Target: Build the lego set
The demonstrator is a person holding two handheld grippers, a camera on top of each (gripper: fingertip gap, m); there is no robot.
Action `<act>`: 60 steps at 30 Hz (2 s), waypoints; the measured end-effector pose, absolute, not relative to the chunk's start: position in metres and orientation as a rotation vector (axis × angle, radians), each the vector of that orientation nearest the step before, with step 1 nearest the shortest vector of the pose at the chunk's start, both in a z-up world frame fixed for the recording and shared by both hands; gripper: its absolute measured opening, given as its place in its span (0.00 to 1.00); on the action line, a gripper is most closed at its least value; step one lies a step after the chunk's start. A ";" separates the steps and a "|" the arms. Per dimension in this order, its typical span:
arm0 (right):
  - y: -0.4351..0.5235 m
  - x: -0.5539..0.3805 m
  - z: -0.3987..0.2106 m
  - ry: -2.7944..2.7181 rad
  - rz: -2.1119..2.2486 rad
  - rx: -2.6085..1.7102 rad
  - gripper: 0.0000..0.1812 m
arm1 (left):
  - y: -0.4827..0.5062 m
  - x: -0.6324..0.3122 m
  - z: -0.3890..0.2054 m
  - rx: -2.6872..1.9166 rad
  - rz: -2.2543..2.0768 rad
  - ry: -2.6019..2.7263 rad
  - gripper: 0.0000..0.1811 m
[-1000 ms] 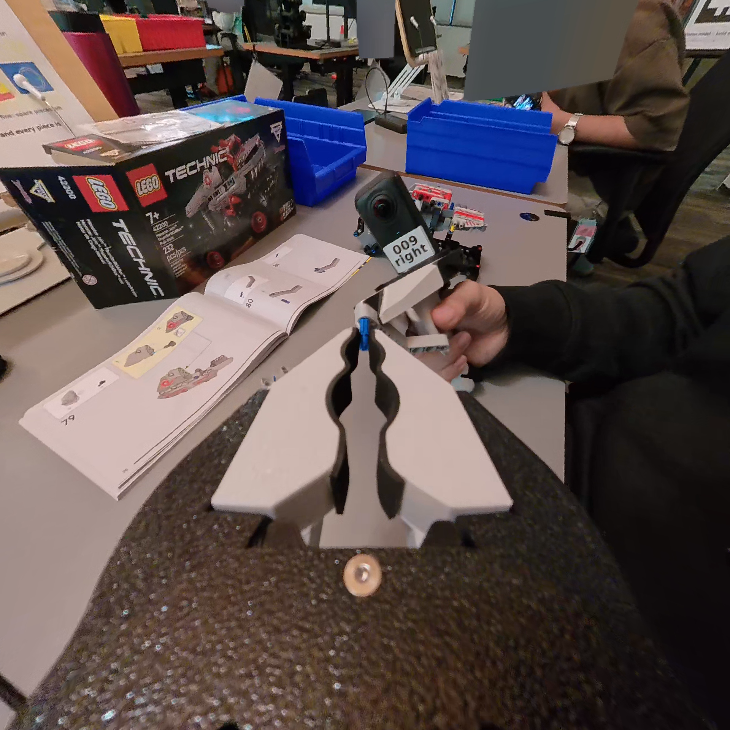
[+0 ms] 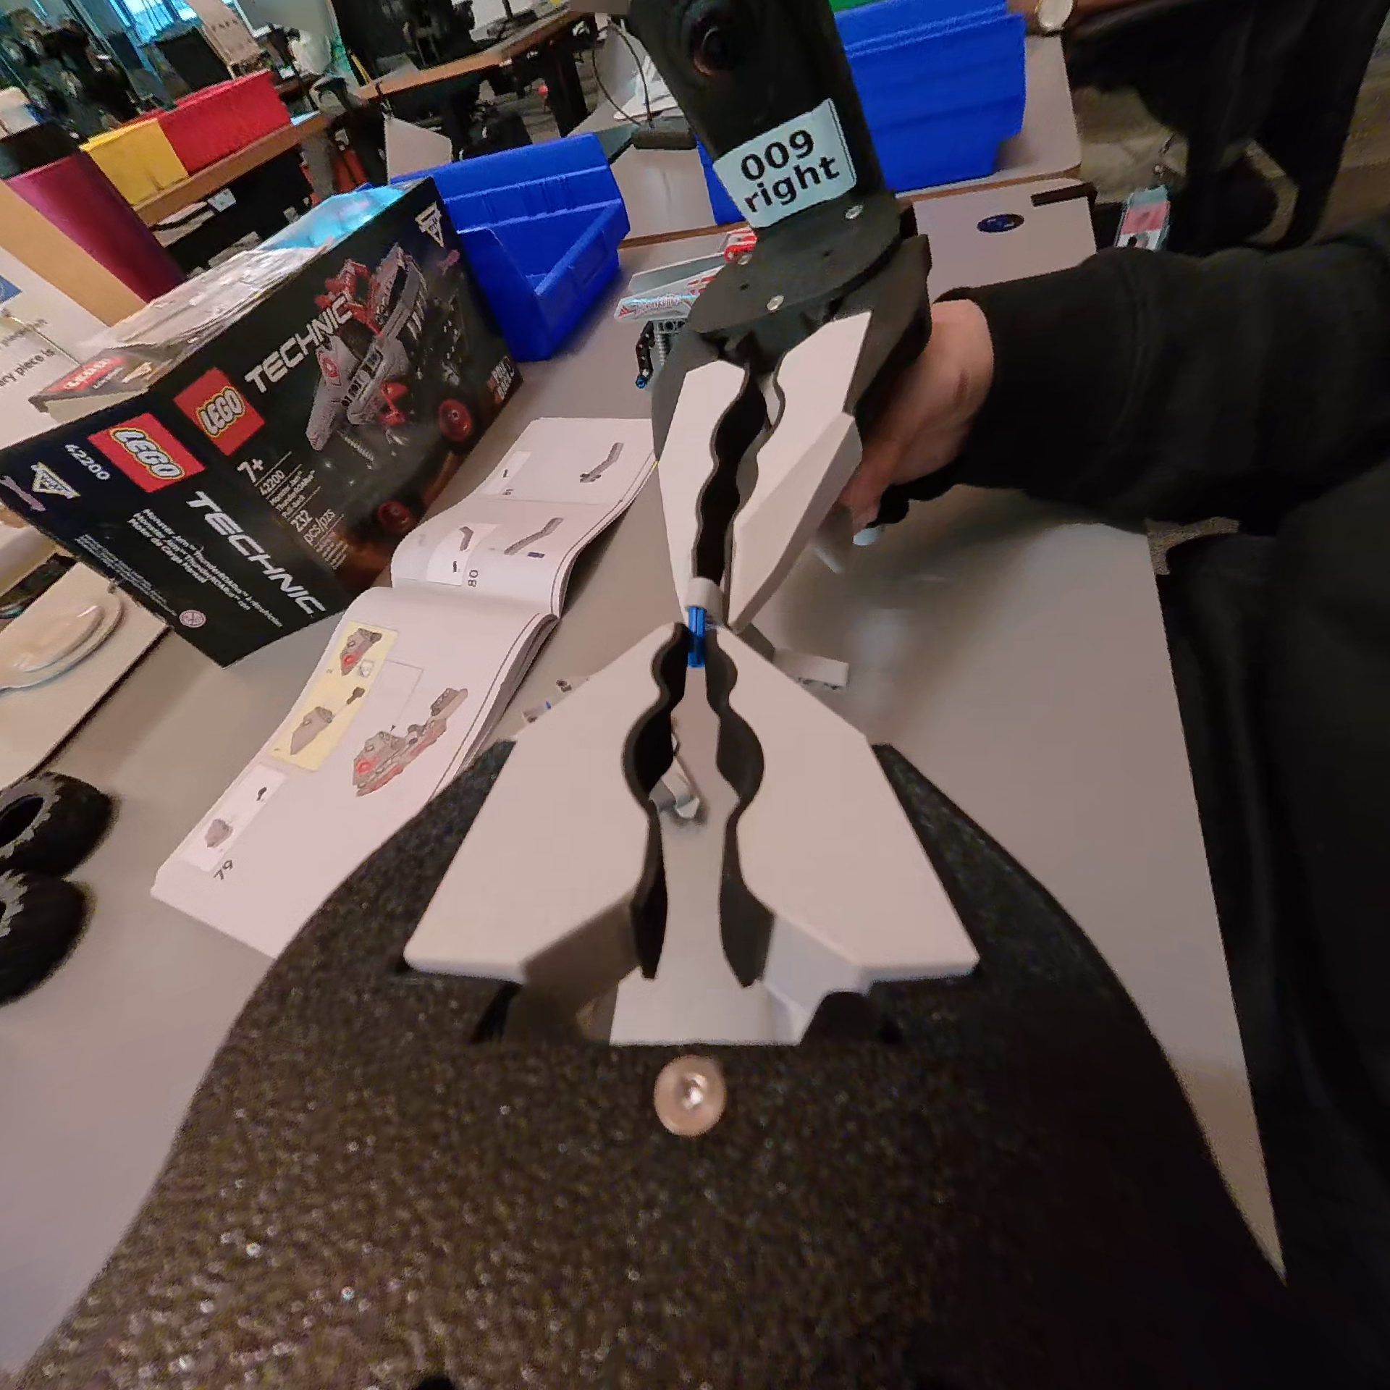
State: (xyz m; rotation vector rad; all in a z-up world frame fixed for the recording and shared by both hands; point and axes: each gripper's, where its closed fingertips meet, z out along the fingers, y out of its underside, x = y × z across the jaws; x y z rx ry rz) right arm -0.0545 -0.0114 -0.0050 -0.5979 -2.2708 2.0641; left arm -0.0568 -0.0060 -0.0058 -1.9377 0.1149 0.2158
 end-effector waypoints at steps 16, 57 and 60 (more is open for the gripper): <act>0.017 -0.066 -0.024 -2.331 1.817 -0.676 0.13 | -0.006 -0.063 -0.033 -2.050 0.239 0.123 0.01; 0.088 -0.075 -0.065 -2.445 1.399 -1.026 0.16 | 0.061 -0.088 -0.104 -2.566 0.211 -0.030 0.02; 0.083 -0.075 -0.061 -2.407 1.514 -1.002 0.16 | 0.071 -0.086 -0.067 -2.225 0.050 -0.157 0.02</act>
